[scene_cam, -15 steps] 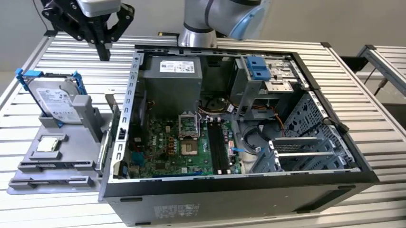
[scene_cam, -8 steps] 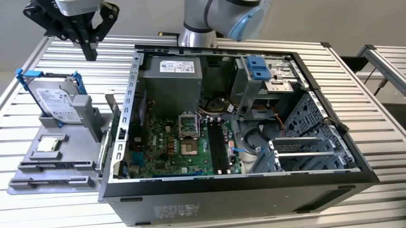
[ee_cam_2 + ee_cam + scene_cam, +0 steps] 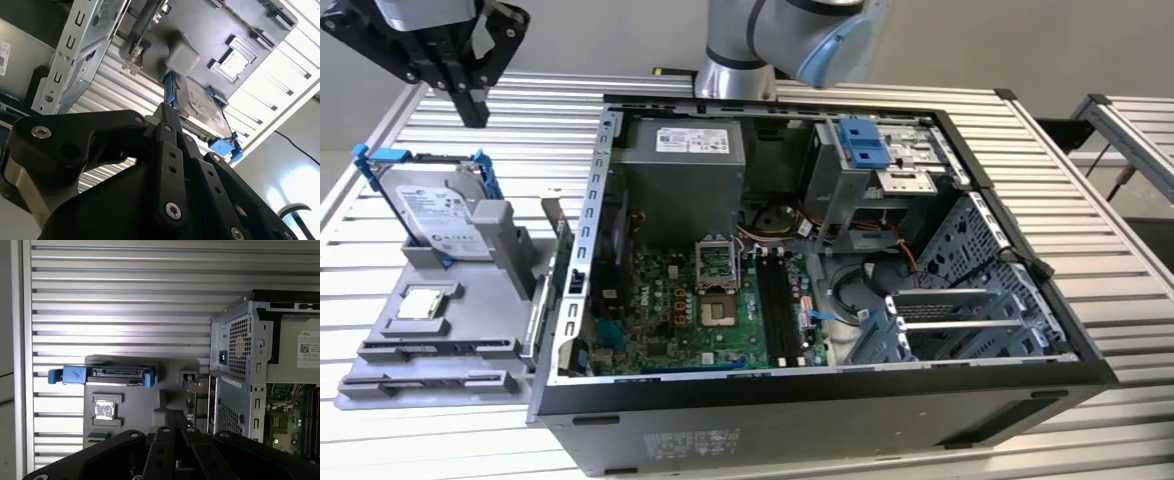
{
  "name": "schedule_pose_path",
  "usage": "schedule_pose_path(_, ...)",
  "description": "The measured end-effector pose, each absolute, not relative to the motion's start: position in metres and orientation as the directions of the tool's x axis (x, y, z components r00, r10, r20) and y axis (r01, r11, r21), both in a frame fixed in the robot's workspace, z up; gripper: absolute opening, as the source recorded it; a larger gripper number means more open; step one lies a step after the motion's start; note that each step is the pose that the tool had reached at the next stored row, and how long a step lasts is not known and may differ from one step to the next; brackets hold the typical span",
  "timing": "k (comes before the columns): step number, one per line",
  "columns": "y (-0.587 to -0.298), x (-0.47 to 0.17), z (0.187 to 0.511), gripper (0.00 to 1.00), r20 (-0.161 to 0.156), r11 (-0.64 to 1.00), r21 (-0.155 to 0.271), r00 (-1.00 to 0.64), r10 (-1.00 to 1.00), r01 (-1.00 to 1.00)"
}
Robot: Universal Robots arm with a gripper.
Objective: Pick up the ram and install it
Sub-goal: 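Reach for the ram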
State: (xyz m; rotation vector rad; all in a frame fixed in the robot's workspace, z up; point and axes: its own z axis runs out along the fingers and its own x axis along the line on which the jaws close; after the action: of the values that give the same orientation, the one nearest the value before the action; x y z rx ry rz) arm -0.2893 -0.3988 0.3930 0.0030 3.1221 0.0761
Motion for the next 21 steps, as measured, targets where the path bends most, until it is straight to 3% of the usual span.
schedule_pose_path(21, -0.399, -0.361, 0.393, 0.0, -0.019, 0.999, 0.049, -1.0, -0.005, -0.006)
